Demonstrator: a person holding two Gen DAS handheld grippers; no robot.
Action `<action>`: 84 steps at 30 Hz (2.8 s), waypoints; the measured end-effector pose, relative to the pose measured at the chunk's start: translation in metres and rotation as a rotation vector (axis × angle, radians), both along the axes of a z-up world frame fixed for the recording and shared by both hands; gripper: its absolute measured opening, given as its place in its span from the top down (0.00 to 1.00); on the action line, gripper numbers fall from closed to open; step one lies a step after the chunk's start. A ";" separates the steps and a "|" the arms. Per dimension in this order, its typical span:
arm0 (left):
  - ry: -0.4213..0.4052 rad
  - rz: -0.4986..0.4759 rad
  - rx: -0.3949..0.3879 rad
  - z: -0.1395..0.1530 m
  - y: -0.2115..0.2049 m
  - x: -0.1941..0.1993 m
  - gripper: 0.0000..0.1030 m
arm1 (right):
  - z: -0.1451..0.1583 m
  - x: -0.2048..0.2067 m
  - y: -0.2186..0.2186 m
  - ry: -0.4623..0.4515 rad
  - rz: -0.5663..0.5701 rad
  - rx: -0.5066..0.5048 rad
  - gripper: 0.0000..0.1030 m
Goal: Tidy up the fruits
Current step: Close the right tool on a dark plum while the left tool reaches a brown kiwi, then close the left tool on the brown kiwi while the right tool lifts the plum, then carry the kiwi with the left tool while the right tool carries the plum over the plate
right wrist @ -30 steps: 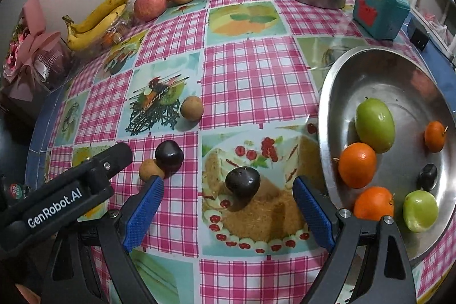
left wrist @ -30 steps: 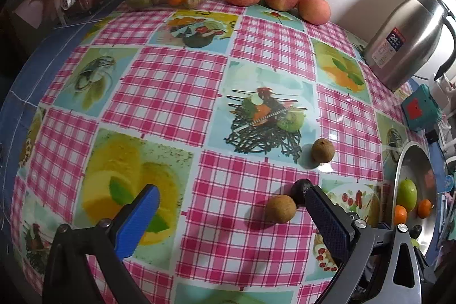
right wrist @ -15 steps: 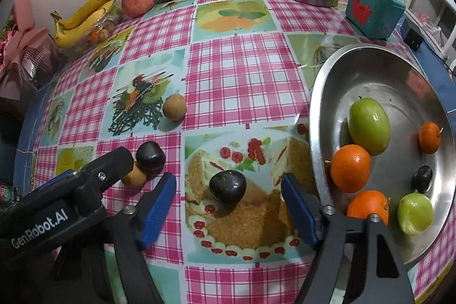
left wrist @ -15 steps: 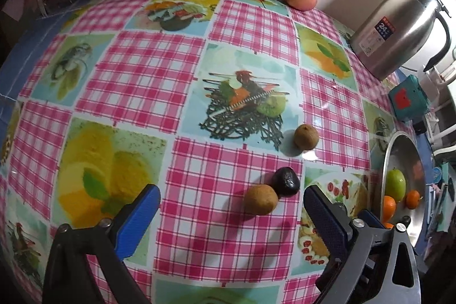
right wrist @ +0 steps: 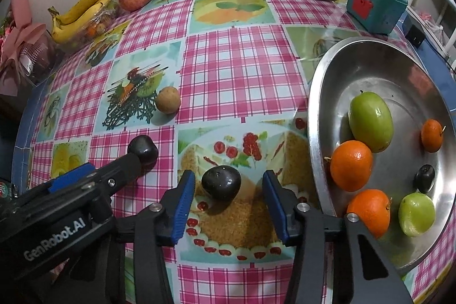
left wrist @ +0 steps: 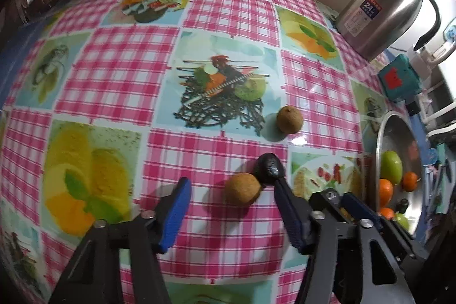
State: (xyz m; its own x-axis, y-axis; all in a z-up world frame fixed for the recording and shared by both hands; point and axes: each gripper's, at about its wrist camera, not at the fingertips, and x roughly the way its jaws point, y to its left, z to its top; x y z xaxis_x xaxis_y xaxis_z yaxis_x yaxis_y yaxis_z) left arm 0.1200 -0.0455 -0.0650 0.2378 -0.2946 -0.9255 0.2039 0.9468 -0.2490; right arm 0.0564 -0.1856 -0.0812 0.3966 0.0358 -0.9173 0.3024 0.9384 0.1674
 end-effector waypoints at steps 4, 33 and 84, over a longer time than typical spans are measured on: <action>0.002 -0.007 -0.027 0.000 -0.001 -0.001 0.53 | 0.000 -0.001 -0.001 -0.001 0.000 0.006 0.60; -0.024 -0.107 0.054 0.003 -0.009 -0.004 0.63 | -0.001 -0.006 -0.006 0.000 -0.019 0.092 0.71; -0.159 -0.157 0.014 0.059 -0.052 -0.027 0.72 | 0.044 -0.040 -0.077 -0.069 -0.182 0.051 0.75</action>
